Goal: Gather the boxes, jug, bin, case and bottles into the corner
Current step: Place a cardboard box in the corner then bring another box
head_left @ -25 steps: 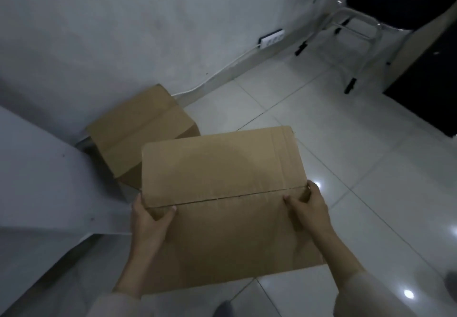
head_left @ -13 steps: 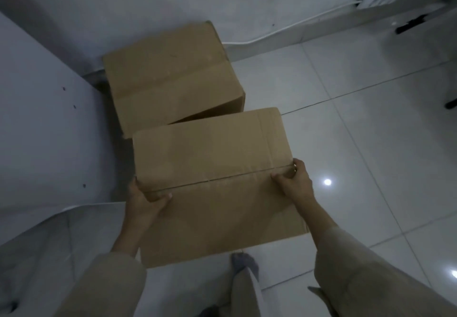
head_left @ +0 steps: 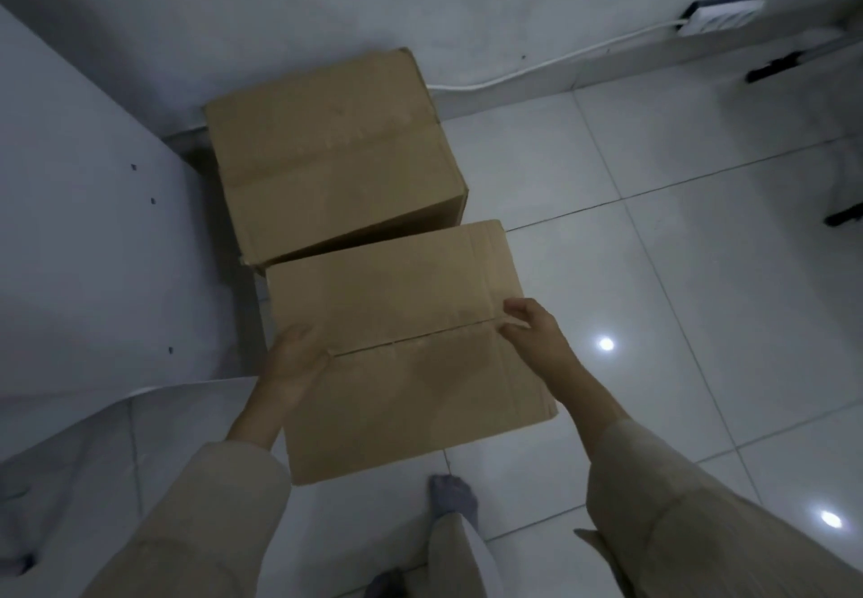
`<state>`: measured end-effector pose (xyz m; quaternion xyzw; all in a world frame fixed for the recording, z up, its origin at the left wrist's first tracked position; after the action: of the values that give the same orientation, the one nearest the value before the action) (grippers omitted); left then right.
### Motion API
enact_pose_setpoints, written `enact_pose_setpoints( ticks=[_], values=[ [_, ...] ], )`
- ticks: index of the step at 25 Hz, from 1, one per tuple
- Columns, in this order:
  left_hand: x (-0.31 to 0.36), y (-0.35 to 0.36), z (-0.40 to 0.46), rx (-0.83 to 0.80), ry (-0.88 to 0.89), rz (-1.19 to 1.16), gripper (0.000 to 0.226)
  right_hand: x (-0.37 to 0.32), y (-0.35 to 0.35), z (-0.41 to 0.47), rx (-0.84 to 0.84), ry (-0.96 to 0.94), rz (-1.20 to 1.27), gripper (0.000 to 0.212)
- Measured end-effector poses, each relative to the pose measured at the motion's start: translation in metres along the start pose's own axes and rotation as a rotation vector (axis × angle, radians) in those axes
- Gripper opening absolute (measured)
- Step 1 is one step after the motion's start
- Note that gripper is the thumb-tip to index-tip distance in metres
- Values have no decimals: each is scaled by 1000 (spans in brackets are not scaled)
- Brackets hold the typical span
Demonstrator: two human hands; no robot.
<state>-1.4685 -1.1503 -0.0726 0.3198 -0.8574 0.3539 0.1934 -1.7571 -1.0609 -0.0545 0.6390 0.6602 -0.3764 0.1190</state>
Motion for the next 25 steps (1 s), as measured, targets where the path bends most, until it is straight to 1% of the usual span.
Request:
enact_pose_setpoints(
  ticks=[3,5,9,12,14,16,18,22,25],
  values=[
    [55,-8,-32,-43,118,68,45,-48,-11,-34,-22,-85,31,33],
    [99,-24,-64,-30,218,121,40,-85,-25,-66,-13,-140,66,28],
    [195,-62,-141,-62,434,148,29,-155,-60,-152,26,-276,111,22],
    [258,-82,-199,-63,573,155,24,-185,-85,-219,65,-368,78,17],
    [288,-91,-237,-69,657,165,23,-191,-98,-263,134,-382,59,16],
    [303,-97,-273,-117,770,207,24,-188,-105,-304,236,-372,51,16],
    [305,-104,-306,-203,877,288,23,-180,-104,-346,361,-355,87,17],
    [286,-115,-356,-335,1052,414,19,-158,-69,-430,534,-327,202,17],
    [272,-102,-394,-443,1149,572,17,-131,-38,-488,648,-278,296,16]
  ],
)
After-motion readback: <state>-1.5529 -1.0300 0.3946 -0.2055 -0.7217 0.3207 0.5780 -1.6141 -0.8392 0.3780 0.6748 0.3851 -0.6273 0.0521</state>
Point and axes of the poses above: each hand's wrist, its own z-axis towards the middle knuckle, its own y-axis out of the palm, x = y × z, the point moved 4 cm from there along z, towards the middle knuckle, and after that the axes turned 5 degrees about -x, right-handed, at the moved point
